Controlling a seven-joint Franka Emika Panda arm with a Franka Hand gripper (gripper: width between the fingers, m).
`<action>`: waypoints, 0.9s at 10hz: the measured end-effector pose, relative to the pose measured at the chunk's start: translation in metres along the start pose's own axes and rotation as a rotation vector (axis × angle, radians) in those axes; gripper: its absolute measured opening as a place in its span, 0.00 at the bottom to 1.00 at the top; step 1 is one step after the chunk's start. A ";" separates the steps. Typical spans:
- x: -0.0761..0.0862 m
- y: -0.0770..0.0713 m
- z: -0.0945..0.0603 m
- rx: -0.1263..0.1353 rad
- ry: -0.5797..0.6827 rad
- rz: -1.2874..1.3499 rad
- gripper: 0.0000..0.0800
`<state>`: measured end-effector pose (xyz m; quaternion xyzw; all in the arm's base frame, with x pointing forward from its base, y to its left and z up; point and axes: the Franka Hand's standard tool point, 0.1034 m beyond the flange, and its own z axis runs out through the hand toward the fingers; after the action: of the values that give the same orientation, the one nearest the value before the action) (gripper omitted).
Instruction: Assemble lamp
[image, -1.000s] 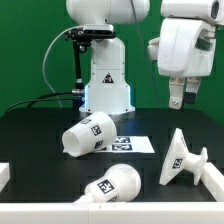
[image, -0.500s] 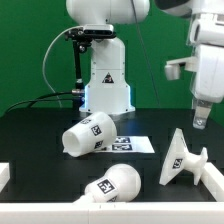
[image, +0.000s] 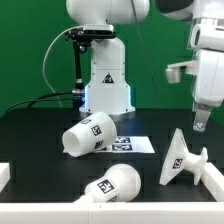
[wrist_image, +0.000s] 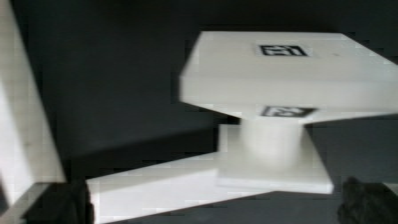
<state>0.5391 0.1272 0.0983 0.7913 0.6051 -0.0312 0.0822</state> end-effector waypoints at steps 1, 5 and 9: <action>0.005 -0.012 0.010 0.019 -0.011 -0.010 0.87; 0.005 -0.016 0.020 0.048 -0.039 0.011 0.87; 0.000 -0.022 0.039 0.077 -0.051 0.019 0.87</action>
Offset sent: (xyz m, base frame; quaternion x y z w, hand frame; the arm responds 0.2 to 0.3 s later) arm 0.0000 0.0000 0.0000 0.0000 0.0000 0.0000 1.0000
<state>0.5199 0.1265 0.0580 0.7986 0.5935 -0.0738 0.0671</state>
